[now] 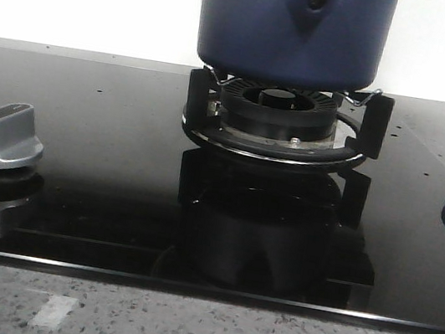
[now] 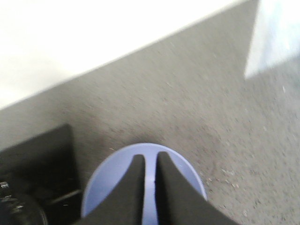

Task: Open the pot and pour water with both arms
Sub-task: 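Set the bowl back on the counter and open the right gripper, then lower the held glass lid onto the pot with the left gripper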

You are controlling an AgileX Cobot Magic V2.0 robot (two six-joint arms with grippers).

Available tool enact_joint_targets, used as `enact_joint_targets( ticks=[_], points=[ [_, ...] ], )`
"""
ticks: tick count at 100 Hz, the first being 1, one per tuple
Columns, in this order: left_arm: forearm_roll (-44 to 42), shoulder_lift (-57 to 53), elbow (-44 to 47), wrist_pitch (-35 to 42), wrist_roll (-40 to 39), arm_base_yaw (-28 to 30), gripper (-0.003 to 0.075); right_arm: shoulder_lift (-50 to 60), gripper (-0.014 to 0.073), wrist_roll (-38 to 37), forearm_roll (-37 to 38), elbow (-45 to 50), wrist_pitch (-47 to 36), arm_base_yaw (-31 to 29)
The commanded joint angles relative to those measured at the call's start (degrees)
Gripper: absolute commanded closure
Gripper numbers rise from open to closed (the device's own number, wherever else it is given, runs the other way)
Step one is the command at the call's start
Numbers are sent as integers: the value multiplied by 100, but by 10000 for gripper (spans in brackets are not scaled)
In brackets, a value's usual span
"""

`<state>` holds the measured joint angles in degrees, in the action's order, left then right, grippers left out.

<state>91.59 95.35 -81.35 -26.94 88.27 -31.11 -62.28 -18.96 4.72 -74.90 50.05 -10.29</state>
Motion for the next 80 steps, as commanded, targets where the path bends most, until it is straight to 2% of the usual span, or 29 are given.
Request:
enact_joint_targets(
  ticks=[1,32,65,80],
  points=[
    [414,-170,-333,-66,70,-43,436,552,664,205,20,-207,-438,200],
    [360,74,-553,-257,300,-43,436,1572,663,273,17,-207,-424,731],
    [116,286,-553,-246,327,-43,436,1737,663,296,17,-207,-404,950],
    [14,286,-553,15,327,-43,436,1737,663,296,17,-207,-404,999]
  ],
)
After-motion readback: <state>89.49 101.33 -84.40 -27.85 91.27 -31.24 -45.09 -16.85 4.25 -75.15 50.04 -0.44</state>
